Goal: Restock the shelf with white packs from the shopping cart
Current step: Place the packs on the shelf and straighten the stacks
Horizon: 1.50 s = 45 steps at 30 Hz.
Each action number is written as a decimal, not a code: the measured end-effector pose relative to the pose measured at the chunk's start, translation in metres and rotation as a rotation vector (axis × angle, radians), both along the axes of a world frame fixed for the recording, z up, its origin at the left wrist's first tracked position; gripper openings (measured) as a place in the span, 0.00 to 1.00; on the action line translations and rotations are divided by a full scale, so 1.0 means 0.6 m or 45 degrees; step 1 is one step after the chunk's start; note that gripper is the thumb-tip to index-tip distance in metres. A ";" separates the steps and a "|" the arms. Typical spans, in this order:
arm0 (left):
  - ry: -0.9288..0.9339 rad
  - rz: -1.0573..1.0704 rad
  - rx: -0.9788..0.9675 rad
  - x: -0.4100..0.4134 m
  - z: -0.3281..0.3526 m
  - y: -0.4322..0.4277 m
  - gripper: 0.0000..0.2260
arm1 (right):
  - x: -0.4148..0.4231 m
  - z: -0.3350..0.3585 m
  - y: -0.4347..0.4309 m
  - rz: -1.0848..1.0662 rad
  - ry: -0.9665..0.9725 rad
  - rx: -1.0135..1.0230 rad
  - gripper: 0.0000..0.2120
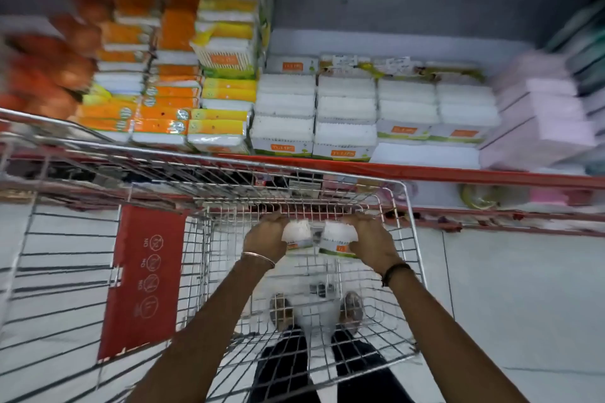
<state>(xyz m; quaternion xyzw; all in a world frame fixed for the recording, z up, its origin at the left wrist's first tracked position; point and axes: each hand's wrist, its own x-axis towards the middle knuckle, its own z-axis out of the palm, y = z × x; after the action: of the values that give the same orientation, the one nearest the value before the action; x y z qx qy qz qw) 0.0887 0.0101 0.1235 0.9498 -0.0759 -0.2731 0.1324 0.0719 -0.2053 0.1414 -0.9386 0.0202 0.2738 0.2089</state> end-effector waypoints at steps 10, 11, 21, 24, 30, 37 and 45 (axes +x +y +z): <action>-0.300 -0.115 -0.106 0.019 0.201 -0.103 0.24 | 0.006 0.192 -0.121 -0.042 -0.243 0.057 0.27; -0.330 -0.138 -0.113 0.023 0.220 -0.119 0.25 | 0.007 0.210 -0.138 -0.053 -0.284 0.056 0.27; -0.560 -0.159 -0.321 0.060 0.302 -0.256 0.25 | 0.048 0.280 -0.276 -0.128 -0.564 -0.025 0.28; -0.626 -0.150 -0.417 0.066 0.297 -0.293 0.26 | 0.065 0.279 -0.294 -0.148 -0.629 -0.054 0.27; -0.749 -0.087 -0.481 0.084 0.264 -0.336 0.27 | 0.099 0.254 -0.307 -0.200 -0.654 -0.071 0.27; -0.687 -0.133 -0.308 0.116 0.224 -0.359 0.29 | 0.132 0.215 -0.306 -0.169 -0.585 -0.097 0.27; -0.643 -0.181 -0.205 0.142 0.183 -0.373 0.31 | 0.138 0.170 -0.311 -0.154 -0.627 -0.035 0.30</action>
<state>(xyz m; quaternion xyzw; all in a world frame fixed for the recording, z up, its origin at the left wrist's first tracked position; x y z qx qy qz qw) 0.1736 -0.2137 0.2332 0.9665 -0.1946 -0.0292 0.1649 0.1550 -0.3918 0.2435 -0.9769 0.0286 0.0234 0.2106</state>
